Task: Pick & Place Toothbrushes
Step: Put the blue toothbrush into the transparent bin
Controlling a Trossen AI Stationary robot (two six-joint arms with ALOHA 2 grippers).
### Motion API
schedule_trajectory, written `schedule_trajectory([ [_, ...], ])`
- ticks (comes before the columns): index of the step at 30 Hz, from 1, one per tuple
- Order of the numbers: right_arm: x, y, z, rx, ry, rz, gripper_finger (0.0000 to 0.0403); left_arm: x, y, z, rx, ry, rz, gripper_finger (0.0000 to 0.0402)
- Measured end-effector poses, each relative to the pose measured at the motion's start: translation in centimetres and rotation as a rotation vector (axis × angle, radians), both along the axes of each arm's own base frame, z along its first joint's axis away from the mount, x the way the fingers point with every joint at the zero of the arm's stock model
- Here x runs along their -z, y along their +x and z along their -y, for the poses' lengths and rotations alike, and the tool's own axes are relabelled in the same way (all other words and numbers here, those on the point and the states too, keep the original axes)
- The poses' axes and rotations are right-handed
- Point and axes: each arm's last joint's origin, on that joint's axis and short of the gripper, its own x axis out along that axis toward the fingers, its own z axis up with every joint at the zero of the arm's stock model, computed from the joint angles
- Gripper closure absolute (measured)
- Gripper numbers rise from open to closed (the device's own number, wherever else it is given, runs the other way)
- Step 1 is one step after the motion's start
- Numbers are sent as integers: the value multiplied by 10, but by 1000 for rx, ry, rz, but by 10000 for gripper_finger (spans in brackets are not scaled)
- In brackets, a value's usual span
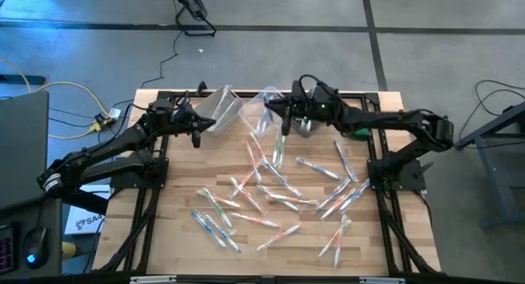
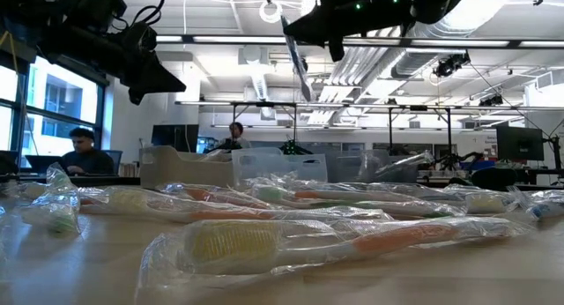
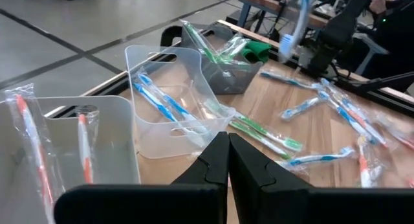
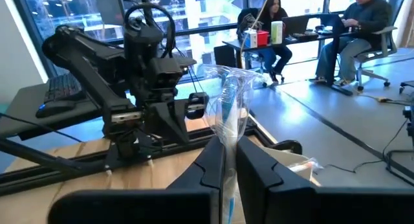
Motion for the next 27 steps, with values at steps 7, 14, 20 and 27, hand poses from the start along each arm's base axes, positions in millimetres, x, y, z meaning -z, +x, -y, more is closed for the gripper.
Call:
schedule_trajectory([
  [7, -3, -9, 23, -5, -20, 28, 389, -1, 0, 0, -1, 1, 7, 399],
  [14, -31, 0, 27, -76, -179, 40, 389, -6, 1, -1, -12, -8, 67, 399],
  [20, -30, 25, 38, -157, -309, -225, 389, -8, 1, -1, -19, -67, 112, 399],
  [27, 18, 39, 67, -322, -402, -413, 389, -8, 1, -1, -7, -69, 110, 399],
])
